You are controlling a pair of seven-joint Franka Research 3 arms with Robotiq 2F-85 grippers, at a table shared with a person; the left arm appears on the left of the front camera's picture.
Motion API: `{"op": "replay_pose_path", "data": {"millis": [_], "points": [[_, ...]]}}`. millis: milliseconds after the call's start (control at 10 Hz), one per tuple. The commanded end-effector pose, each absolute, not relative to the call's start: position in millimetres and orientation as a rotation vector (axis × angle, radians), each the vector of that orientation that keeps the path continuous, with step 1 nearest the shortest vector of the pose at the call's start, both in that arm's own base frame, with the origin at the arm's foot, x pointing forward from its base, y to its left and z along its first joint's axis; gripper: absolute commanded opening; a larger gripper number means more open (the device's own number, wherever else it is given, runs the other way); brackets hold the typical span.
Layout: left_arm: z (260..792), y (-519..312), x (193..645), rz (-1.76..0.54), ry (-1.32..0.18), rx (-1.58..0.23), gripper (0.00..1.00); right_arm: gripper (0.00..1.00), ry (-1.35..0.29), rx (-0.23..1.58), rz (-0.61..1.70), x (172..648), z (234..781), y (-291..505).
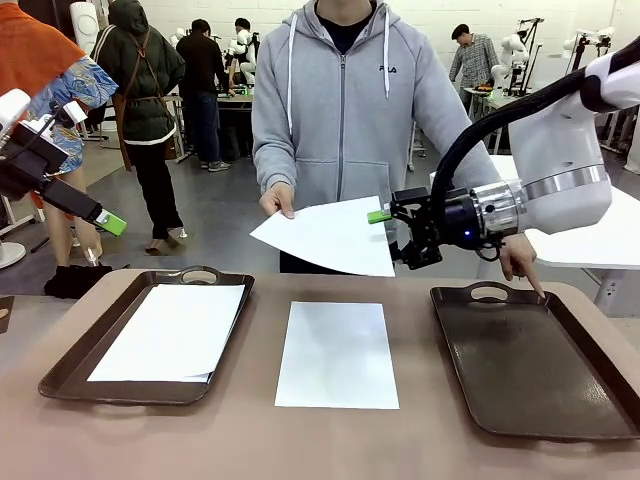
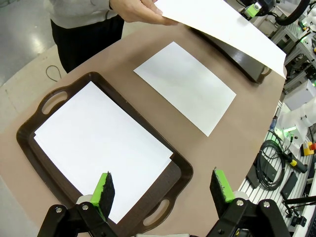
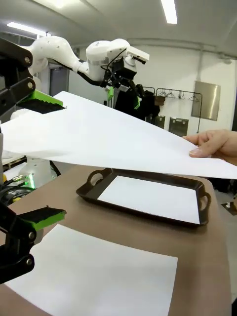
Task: Sort the A4 documents.
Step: Receive the A4 Paper.
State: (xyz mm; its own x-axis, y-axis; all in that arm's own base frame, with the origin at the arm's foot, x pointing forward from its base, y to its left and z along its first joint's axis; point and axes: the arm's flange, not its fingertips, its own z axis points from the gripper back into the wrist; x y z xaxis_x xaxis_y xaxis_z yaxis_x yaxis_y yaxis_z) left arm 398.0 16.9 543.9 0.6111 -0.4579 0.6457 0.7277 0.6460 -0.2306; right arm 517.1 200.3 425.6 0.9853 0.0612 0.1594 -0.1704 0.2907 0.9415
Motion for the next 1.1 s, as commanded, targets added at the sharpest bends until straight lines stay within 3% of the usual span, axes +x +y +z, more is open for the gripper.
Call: {"op": "replay_pose_path", "data": {"millis": [0,600,700,1000], "points": [[544,18,397,-0.727,-0.590,-0.526,1.00,1.00,-0.098,1.299,0.113,525,427,213],[544,18,397,-0.727,-0.590,-0.526,1.00,1.00,-0.080,1.339,0.125,520,420,221],[544,18,397,-0.727,-0.590,-0.526,1.00,0.94,-0.084,1.342,0.130,520,418,221],[544,18,397,-0.727,-0.590,-0.526,1.00,0.64,-0.076,1.352,0.143,519,417,221]]}}
